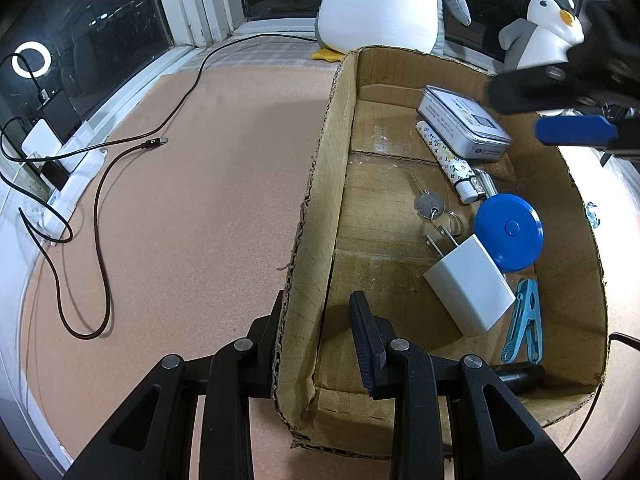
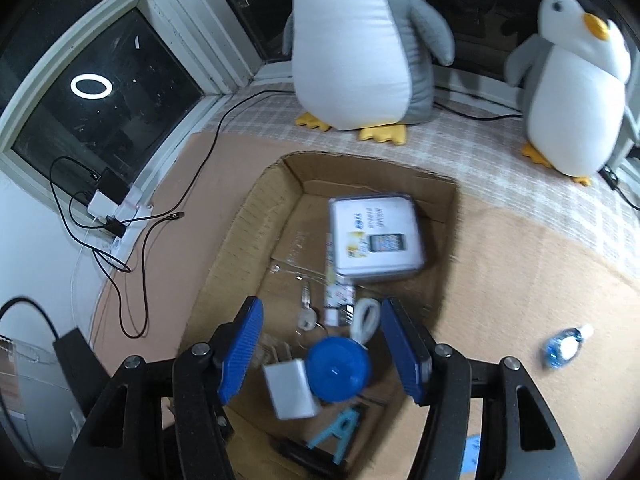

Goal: Organize rigid objects
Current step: 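Move the right gripper back and close it on the blue eye-drop bottle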

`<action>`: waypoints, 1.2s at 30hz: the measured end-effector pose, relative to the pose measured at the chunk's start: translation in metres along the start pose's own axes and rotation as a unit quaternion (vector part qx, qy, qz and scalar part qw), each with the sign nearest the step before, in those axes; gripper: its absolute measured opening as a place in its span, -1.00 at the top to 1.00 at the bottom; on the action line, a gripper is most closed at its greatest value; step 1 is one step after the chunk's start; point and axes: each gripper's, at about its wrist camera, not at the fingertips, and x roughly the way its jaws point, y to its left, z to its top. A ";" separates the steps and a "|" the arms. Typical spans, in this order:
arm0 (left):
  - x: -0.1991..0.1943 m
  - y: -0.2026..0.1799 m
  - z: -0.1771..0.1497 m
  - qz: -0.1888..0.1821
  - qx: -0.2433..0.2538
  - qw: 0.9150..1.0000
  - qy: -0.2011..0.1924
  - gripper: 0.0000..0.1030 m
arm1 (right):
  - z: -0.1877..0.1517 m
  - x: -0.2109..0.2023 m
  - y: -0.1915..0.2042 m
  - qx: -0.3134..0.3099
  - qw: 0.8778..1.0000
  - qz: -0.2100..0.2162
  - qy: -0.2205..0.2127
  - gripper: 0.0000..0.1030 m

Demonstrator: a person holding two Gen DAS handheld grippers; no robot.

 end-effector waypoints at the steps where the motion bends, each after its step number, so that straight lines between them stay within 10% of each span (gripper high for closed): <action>1: 0.000 0.000 0.000 0.000 0.000 1.000 0.000 0.39 | -0.002 -0.005 -0.004 0.000 1.000 -0.002 -0.004 -0.11; 17: 0.000 -0.001 0.000 0.005 0.009 1.000 0.000 0.39 | -0.055 -0.081 -0.126 0.116 0.991 -0.042 -0.056 -0.11; 36: 0.000 -0.002 0.000 0.005 0.009 1.000 0.000 0.37 | -0.063 -0.028 -0.210 0.318 0.946 -0.055 0.009 -0.12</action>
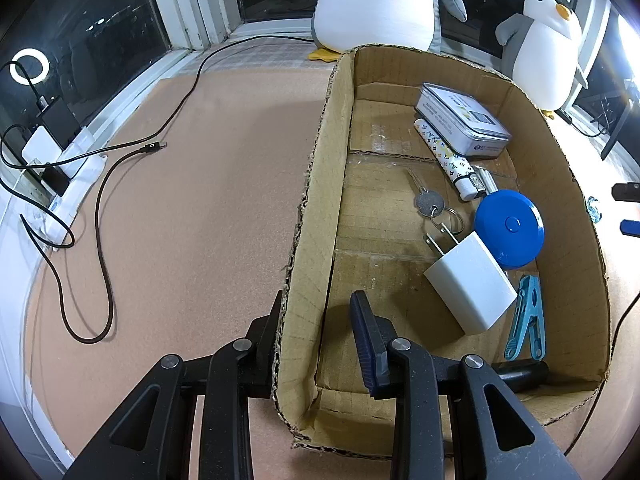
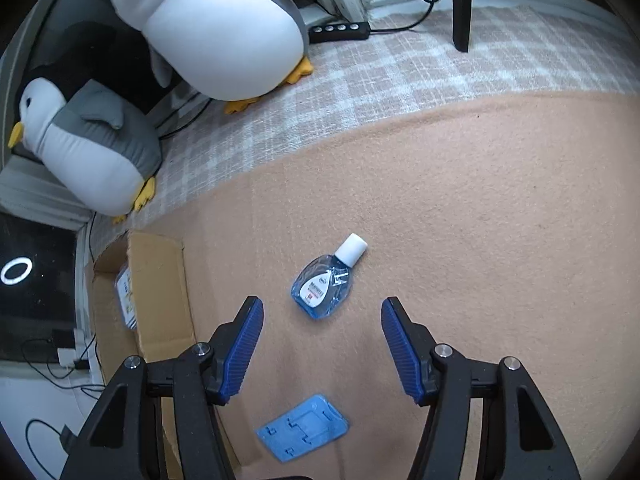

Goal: Organize rigid objects
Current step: 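Move the right gripper back and close it on the blue eye-drop bottle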

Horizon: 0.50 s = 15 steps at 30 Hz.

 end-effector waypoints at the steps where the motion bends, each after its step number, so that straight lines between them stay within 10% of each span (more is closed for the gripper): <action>1: 0.000 0.000 0.000 -0.001 0.000 1.000 0.000 0.37 | 0.002 0.003 0.000 0.003 1.000 -0.001 0.001 -0.12; 15: 0.001 0.007 0.000 -0.004 -0.009 1.000 -0.001 0.19 | 0.014 0.026 0.015 -0.007 1.000 -0.022 0.011 0.09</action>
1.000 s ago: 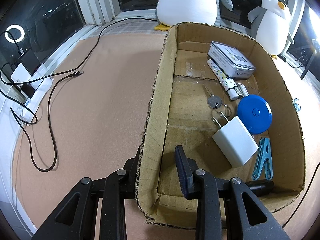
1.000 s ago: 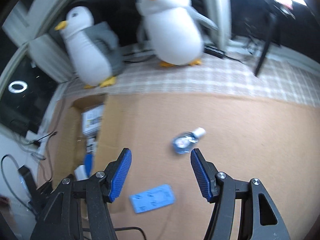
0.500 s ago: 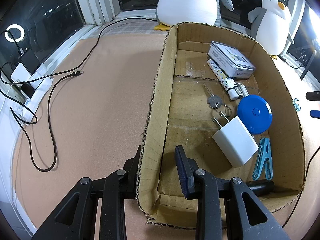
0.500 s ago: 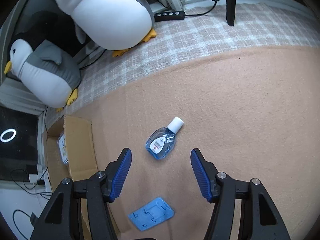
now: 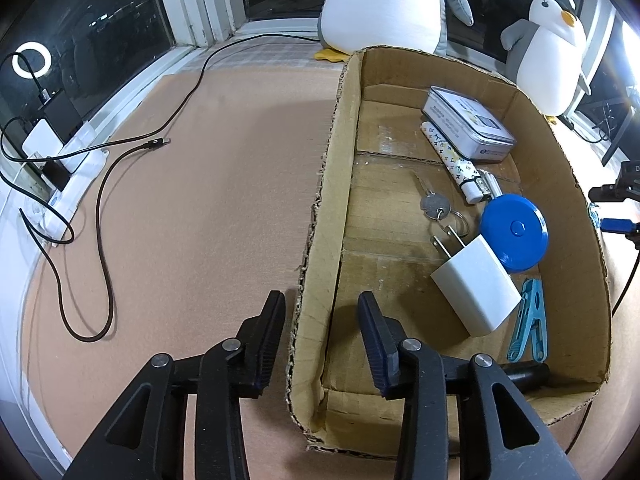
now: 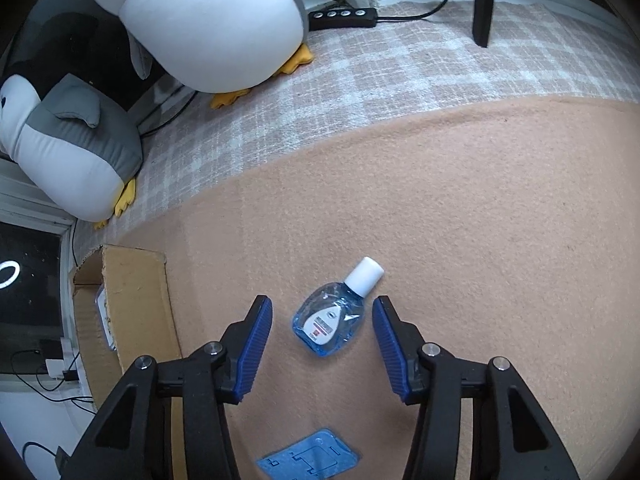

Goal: Organize rigid objects
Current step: 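Move the right gripper back and close it on the blue eye-drop bottle, then carry the eye-drop bottle into the box and open the right gripper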

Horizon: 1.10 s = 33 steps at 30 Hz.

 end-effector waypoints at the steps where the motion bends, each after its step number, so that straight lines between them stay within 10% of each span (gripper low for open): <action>1: 0.000 0.001 0.000 0.000 0.000 1.000 0.000 0.18 | 0.001 0.001 0.002 -0.004 1.000 -0.002 0.001 0.12; 18: 0.001 0.002 0.000 -0.003 -0.005 1.000 0.000 0.16 | -0.010 0.017 0.051 -0.166 0.978 -0.126 -0.008 0.35; 33: 0.001 0.003 0.000 -0.003 -0.004 1.000 0.000 0.16 | -0.022 0.009 0.036 -0.181 0.979 -0.099 -0.008 0.36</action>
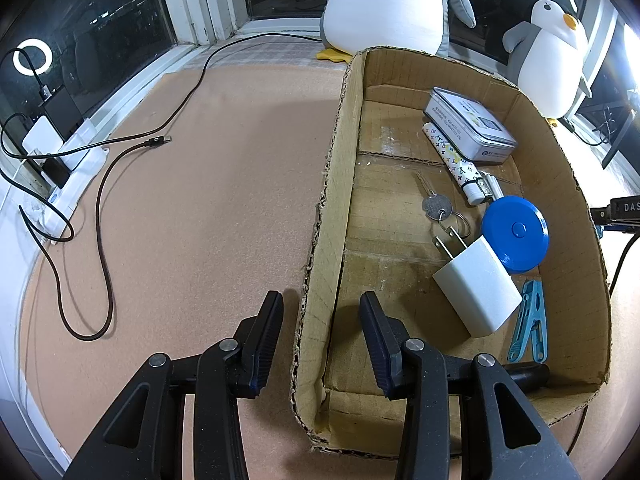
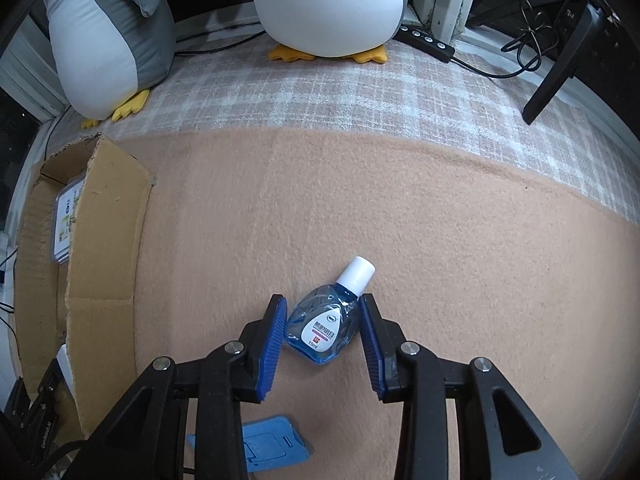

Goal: Organize rigid objects
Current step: 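Carry the eye-drop bottle into the box and open the right gripper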

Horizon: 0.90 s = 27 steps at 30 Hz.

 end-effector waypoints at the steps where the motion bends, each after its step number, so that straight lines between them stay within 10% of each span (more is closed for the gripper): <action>1: 0.000 0.000 0.000 0.000 0.000 1.000 0.000 0.16 | -0.002 -0.001 -0.002 0.000 1.000 0.001 -0.002 0.36; 27: 0.000 0.000 0.000 0.001 0.000 1.000 0.000 0.16 | -0.052 -0.116 0.091 -0.126 0.981 0.122 -0.081 0.36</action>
